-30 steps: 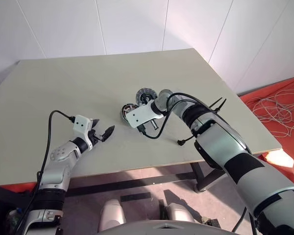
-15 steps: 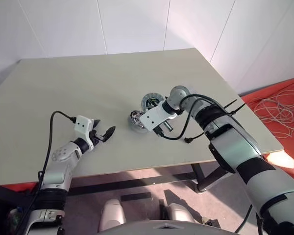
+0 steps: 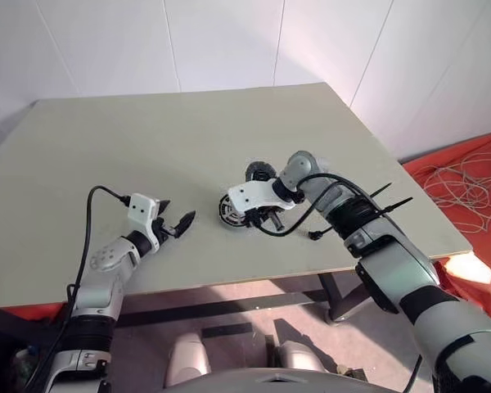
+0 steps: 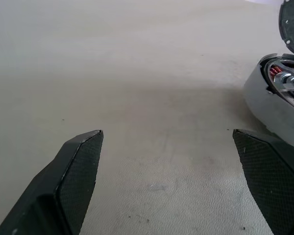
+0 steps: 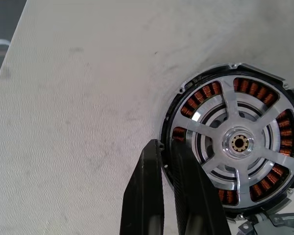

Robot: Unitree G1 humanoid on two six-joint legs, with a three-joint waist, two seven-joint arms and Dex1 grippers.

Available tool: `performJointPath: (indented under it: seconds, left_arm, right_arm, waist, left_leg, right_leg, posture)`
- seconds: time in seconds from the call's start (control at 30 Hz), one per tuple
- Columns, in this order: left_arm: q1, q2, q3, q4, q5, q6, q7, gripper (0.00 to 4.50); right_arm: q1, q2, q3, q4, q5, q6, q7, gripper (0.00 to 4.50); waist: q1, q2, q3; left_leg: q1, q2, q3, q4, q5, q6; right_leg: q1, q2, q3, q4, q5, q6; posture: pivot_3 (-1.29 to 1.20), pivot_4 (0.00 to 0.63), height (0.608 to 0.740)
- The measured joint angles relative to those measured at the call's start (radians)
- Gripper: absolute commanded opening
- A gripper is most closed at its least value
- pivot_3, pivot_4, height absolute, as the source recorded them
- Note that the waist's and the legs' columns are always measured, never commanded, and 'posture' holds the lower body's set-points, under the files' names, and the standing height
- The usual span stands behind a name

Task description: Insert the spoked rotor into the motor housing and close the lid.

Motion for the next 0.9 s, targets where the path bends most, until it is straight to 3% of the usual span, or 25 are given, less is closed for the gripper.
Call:
performJointPath:
  seconds: [0.17,0.33,0.7,0.9]
  left_arm:
    - [0.008,-0.001,-0.001,-0.001,0.0,0.0,0.002,4.5]
    - [0.019,-0.004,-0.004,-0.003,0.001,0.0,0.009,4.5]
    - [0.02,-0.004,-0.006,-0.004,0.001,-0.001,0.014,4.5]
    - [0.017,-0.002,-0.006,-0.004,0.001,-0.001,0.013,4.5]
  right_arm:
    - [0.003,0.092,-0.039,-0.002,0.017,0.288,-0.074,0.01]
    - [-0.032,0.161,-0.058,0.041,0.045,0.445,-0.16,0.01]
    - [-0.067,0.179,-0.057,0.052,0.106,0.548,-0.201,0.01]
    - [-0.06,0.169,-0.046,-0.01,0.128,0.565,-0.19,1.87]
  waist:
    - [-0.025,0.0,0.0]
    - [-0.027,0.001,0.001]
    - [-0.015,0.001,0.001]
    - [-0.014,0.001,0.001]
  left_leg:
    - [0.01,0.002,0.0,-0.006,0.003,-0.005]
    - [0.01,0.008,0.0,-0.007,0.005,-0.009]
    - [0.004,0.008,0.0,-0.007,0.006,-0.01]
    - [0.005,0.008,0.0,-0.008,0.006,-0.011]
  right_leg:
    - [0.003,0.003,0.001,0.001,0.0,0.0]
    - [0.002,0.007,-0.001,0.001,0.003,-0.005]
    - [-0.002,0.007,-0.001,-0.001,0.003,-0.006]
    - [-0.002,0.007,-0.001,-0.001,0.002,-0.006]
  posture:
    - [0.0,0.0,0.74]
    - [0.0,0.0,0.74]
    - [0.0,0.0,0.74]
    - [0.0,0.0,0.74]
